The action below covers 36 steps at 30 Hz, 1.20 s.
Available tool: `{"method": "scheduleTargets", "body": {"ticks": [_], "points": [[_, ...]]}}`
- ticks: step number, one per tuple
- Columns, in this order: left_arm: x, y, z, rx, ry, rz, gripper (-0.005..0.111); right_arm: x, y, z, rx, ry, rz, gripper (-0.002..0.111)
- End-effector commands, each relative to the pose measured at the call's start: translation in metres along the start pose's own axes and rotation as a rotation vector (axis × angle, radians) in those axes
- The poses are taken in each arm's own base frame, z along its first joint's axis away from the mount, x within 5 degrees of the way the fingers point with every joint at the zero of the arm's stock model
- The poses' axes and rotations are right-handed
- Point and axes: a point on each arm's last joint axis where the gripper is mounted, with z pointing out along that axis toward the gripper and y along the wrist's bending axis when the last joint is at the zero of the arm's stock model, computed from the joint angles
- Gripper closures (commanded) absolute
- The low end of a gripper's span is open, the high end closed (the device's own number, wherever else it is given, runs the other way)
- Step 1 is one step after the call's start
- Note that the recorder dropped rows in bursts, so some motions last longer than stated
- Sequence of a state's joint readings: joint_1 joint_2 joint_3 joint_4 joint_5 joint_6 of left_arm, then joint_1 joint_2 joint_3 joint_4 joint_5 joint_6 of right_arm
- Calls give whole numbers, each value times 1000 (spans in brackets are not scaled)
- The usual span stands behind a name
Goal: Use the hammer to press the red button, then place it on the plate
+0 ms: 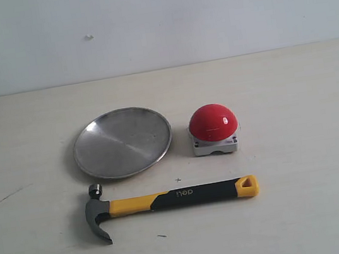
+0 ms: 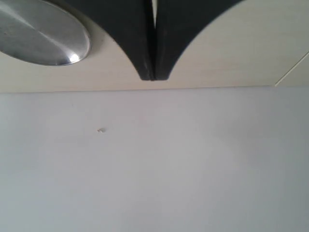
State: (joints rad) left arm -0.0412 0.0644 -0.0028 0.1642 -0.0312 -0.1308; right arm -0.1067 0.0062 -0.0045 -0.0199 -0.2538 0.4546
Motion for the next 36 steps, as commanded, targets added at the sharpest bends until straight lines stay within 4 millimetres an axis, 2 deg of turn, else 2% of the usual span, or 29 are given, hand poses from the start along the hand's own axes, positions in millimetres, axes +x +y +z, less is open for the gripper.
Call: {"method": "scheduleTargets", "body": {"ticks": [1,2,6,12,16,21,24,25,28,32,36], "points": [[0,0,0,1,-13,0,107,-12,6,-2,-74,-148,47,108],[0,0,0,1,-13,0,107,-11,5,-2,-68,-134,62,108],[0,0,0,1,-13,0,107,-27,13,8,-7,-17,28,108],[0,0,0,1,-13,0,107,-55,25,51,75,174,-97,108],[0,0,0,1,-13,0,107,-64,23,83,191,431,-296,108],[0,0,0,1,-13,0,107,-63,18,125,270,917,-529,108],[0,0,0,1,-13,0,107,-58,14,145,299,1226,-561,108],[0,0,0,1,-13,0,107,-50,11,153,293,1355,-562,108],[0,0,0,1,-13,0,107,-26,11,167,182,1591,-509,108],[0,0,0,1,-13,0,107,9,12,177,2,1744,-378,108],[0,0,0,1,-13,0,107,27,19,184,-192,1768,-302,108]]}}
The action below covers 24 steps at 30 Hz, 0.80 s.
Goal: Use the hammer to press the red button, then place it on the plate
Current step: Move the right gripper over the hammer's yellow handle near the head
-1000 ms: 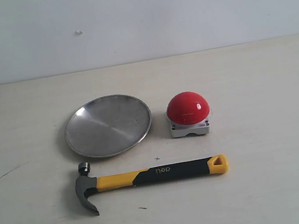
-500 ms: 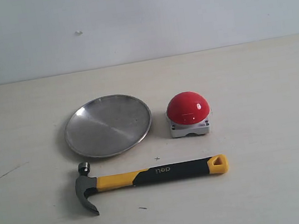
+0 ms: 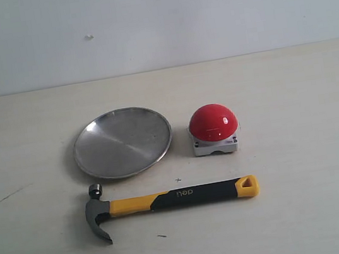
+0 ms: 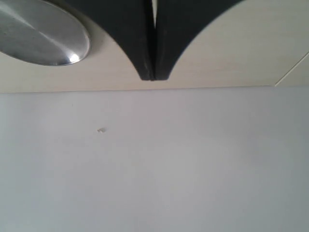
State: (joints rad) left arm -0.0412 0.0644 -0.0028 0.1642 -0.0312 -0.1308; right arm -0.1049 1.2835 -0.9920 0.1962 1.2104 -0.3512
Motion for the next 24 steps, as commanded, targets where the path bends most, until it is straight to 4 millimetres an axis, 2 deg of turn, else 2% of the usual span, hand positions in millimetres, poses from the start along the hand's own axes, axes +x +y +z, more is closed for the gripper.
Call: {"method": "scheduleTargets", "body": {"ticks": [1,5,10,13,24], "points": [[0,0,0,1,-13,0,107,-13,12,10,-179,-27,-147,108],[0,0,0,1,-13,0,107,-22,35,14,-181,-89,-400,108],[0,0,0,1,-13,0,107,-31,56,19,-103,-151,-542,108],[0,0,0,1,-13,0,107,-33,60,19,-98,-168,-587,108],[0,0,0,1,-13,0,107,-32,60,19,-107,-161,-560,108]]}}
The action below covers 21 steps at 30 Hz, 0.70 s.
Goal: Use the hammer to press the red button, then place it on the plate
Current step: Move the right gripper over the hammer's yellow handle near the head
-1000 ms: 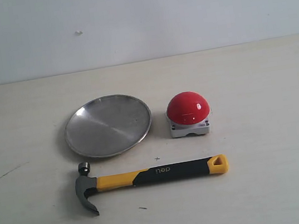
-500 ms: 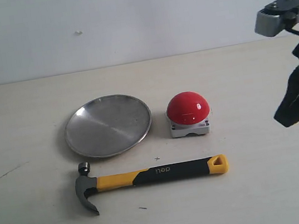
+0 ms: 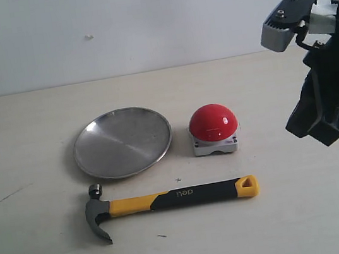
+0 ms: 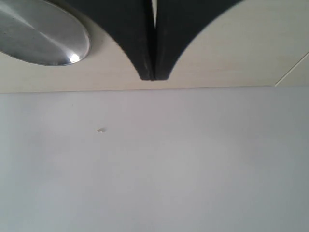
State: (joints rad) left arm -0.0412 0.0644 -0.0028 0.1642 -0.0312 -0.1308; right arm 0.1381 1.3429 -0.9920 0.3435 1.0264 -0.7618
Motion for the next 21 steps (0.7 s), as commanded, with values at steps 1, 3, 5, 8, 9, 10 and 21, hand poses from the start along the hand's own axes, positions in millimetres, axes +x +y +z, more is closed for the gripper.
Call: {"method": "scheduleTargets", "body": {"ticks": [1,3,5,8,9,10,21], "points": [[0,0,0,1,-13,0,107,-3,-1,-2,12,-11,-1,108],[0,0,0,1,-13,0,107,-3,-1,-3,13,-12,-2,108],[0,0,0,1,-13,0,107,-4,-1,-6,30,-34,12,108],[0,0,0,1,-13,0,107,-6,-2,-10,87,-102,63,108],[0,0,0,1,-13,0,107,-6,-2,-12,114,-139,85,108],[0,0,0,1,-13,0,107,-5,-2,-16,156,-198,109,108],[0,0,0,1,-13,0,107,37,23,-33,371,-568,178,108]]}}
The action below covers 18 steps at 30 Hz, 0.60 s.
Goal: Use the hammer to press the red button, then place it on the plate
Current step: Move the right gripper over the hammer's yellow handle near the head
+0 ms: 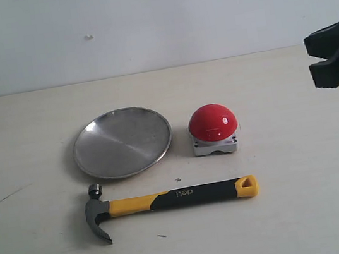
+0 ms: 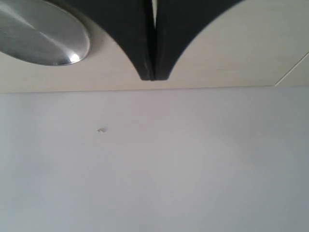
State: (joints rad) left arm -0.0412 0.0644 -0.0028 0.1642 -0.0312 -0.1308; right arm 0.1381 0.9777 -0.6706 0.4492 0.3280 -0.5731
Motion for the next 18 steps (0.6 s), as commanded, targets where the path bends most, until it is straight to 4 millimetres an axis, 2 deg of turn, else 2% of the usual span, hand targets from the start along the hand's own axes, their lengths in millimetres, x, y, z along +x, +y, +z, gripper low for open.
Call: {"method": "scheduleTargets", "body": {"ticks": [1,5,8,13,18], "points": [[0,0,0,1,-13,0,107,7,5,3,-72,109,-94,108],[0,0,0,1,-13,0,107,8,10,29,-258,416,-160,108],[0,0,0,1,-13,0,107,0,9,52,-340,550,-178,108],[0,0,0,1,-13,0,107,-6,23,90,-387,673,-337,108],[0,0,0,1,-13,0,107,-6,51,128,-434,770,-504,98]]}}
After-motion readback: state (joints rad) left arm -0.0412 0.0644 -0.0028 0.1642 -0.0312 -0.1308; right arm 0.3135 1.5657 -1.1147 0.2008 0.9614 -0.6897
